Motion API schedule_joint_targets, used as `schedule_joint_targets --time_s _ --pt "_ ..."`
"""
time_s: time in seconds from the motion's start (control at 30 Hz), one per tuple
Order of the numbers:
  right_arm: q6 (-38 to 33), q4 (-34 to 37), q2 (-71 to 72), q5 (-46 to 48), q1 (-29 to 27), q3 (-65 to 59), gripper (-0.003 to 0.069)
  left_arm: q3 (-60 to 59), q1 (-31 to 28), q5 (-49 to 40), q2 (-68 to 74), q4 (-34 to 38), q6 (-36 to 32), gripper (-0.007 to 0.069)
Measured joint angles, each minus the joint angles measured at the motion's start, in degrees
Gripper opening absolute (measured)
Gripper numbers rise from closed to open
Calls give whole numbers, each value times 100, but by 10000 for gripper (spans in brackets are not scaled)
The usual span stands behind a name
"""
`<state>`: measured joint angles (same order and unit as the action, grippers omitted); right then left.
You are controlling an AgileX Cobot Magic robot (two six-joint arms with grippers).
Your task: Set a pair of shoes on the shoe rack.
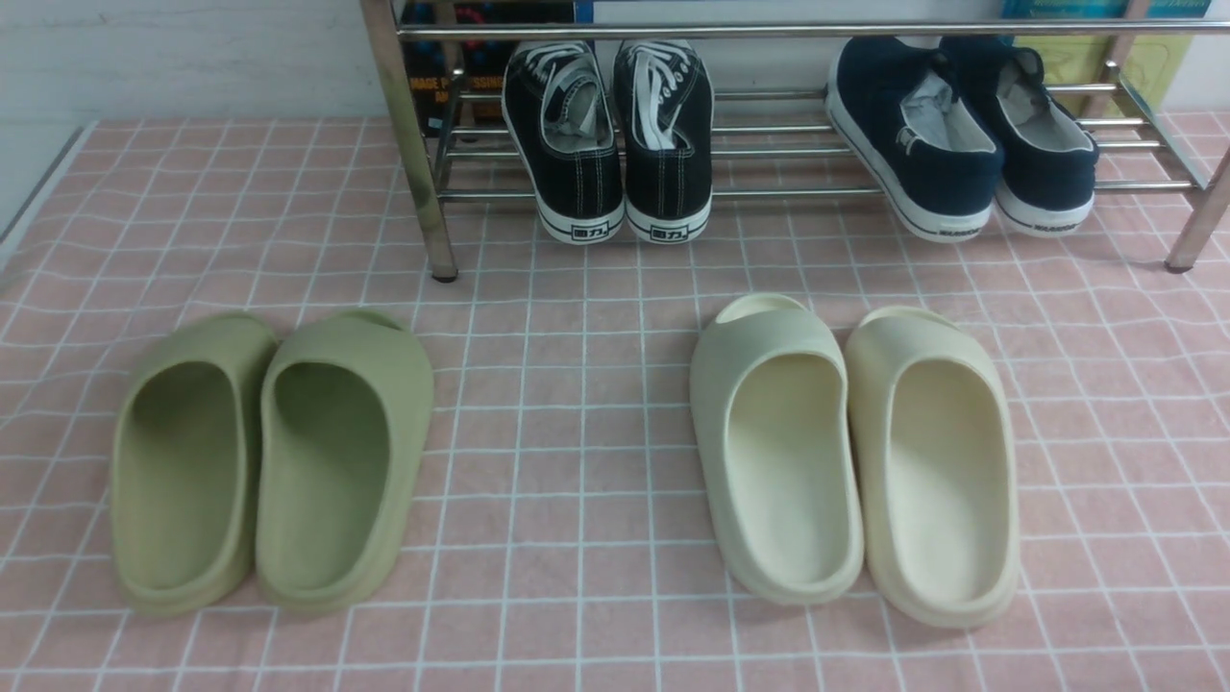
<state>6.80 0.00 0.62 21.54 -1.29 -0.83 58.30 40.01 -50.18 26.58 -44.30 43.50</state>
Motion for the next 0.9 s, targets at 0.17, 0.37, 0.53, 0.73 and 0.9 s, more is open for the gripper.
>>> schedule_joint_targets --time_s 0.17,0.37,0.53,0.73,0.9 --pt "0 0 0 0 0 0 237 -243 0 -304 -1040 595 -969 35" --pt "0 0 0 0 0 0 237 -1359 0 29 -2081 1661 -1784 35" --pt "0 0 0 0 0 0 237 -2703 0 1357 -2373 2885 -1954 35" --pt "0 0 0 0 0 0 237 -3814 0 3392 -2380 4730 -3141 35" --pt "0 0 0 0 0 0 237 -3882 0 4019 -2380 5473 -3948 35"
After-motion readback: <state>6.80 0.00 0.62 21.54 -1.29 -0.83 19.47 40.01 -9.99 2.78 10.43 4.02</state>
